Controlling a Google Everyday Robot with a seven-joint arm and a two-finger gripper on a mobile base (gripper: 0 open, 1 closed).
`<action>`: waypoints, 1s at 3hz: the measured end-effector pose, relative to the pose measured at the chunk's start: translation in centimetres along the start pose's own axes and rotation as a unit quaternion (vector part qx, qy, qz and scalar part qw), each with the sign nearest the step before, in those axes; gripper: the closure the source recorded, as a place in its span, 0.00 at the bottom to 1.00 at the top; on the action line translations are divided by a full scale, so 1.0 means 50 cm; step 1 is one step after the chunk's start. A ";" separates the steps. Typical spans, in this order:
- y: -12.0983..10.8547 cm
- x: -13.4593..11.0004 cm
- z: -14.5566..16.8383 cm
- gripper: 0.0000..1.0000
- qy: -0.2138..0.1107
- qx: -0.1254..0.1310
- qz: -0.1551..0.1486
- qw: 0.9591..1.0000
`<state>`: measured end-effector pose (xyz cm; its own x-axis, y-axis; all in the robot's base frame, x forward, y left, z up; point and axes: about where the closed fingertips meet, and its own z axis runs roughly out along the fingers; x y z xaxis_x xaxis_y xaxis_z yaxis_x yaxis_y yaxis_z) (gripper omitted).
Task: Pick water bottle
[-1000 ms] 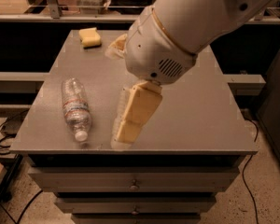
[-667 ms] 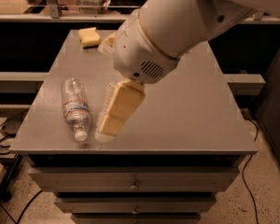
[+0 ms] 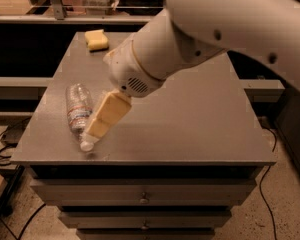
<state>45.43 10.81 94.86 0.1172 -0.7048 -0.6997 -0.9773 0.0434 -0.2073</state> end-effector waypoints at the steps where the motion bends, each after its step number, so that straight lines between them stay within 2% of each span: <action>1: -0.017 0.014 0.053 0.00 -0.002 0.001 0.034 0.999; 2: -0.026 0.046 0.096 0.00 0.000 0.005 0.083 0.997; 3: -0.026 0.067 0.120 0.00 -0.003 0.008 0.116 0.993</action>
Offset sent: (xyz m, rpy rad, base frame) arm 0.0356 0.0180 -0.0664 0.0355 0.1573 -0.1660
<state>48.15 12.66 88.68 -0.1105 -0.6702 -0.7339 -0.9750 0.2164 -0.0508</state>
